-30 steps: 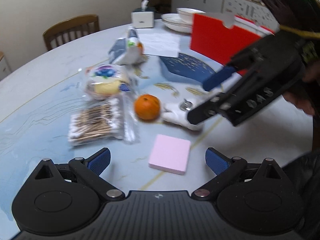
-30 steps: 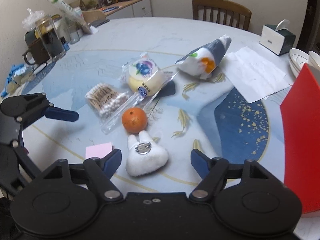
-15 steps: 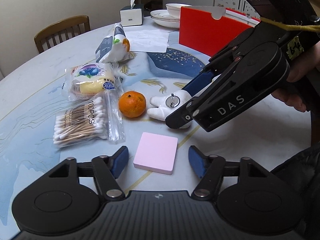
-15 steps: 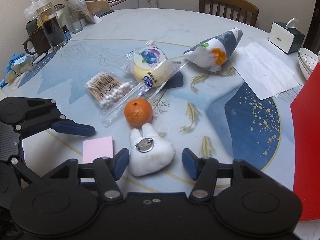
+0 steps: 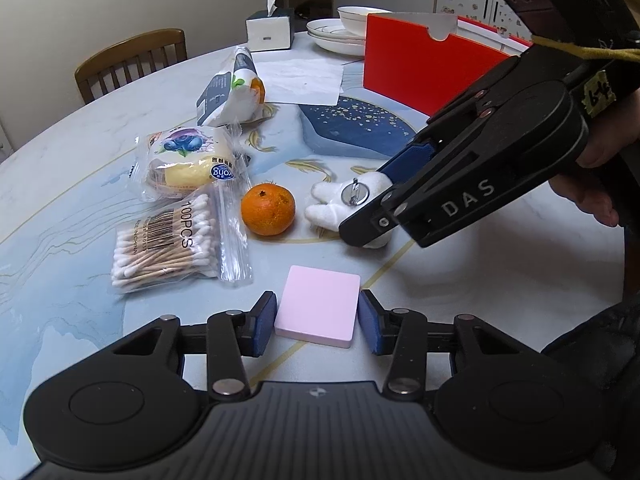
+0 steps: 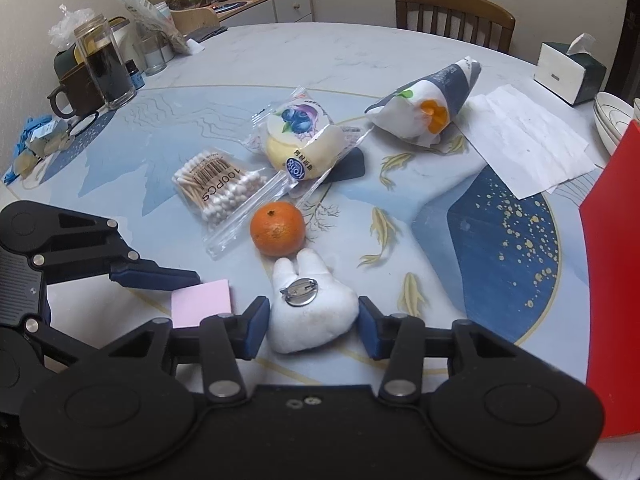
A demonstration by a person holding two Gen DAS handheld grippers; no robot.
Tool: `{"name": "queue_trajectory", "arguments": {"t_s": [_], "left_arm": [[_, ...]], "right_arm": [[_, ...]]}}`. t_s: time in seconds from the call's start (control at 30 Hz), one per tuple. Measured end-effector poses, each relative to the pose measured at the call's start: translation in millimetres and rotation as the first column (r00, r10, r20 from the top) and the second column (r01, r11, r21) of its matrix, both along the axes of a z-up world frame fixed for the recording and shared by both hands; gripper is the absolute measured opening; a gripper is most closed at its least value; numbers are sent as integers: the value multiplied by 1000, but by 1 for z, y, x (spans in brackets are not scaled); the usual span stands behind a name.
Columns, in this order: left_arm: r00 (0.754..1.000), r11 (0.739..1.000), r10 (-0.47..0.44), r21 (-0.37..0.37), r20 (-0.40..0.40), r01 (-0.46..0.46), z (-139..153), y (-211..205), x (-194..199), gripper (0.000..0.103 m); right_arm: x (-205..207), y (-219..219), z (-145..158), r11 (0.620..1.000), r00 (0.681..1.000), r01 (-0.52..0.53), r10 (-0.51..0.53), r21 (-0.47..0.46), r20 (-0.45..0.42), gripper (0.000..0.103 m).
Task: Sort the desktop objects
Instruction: 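Grasp the pink sticky-note pad with the left tool while the right grasps the white plush toy, then carry the sticky-note pad and plush toy over the red box with both tools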
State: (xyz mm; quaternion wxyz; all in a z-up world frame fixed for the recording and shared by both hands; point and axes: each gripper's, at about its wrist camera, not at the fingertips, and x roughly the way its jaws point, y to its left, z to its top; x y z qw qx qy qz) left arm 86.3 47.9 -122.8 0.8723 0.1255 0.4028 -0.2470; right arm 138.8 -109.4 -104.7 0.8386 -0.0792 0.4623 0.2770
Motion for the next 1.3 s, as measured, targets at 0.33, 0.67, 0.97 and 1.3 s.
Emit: {"name": "queue_trajectory", "arguments": {"t_s": [0.33,0.67,0.97,1.3], "left_arm": [[999,999,38,-27,12,-37,13,-5,-3,43],[997,997,57,-59,53,-54,38,-24,-2,43],[995,994,67,-91,79,-60,60,-43,3,43],[991,989,87,-126,107,-73,88,-68,15,43]], "right_arm": [[-6,-22,14,998,999,39,-40,40,17,45],[-15,-56,35,994,997,70,-73,87,35,45],[-17,-87,62,988,994,83,-92,130,63,45],[-11,-124,91,983,988,91,-109,159,112,45]]}}
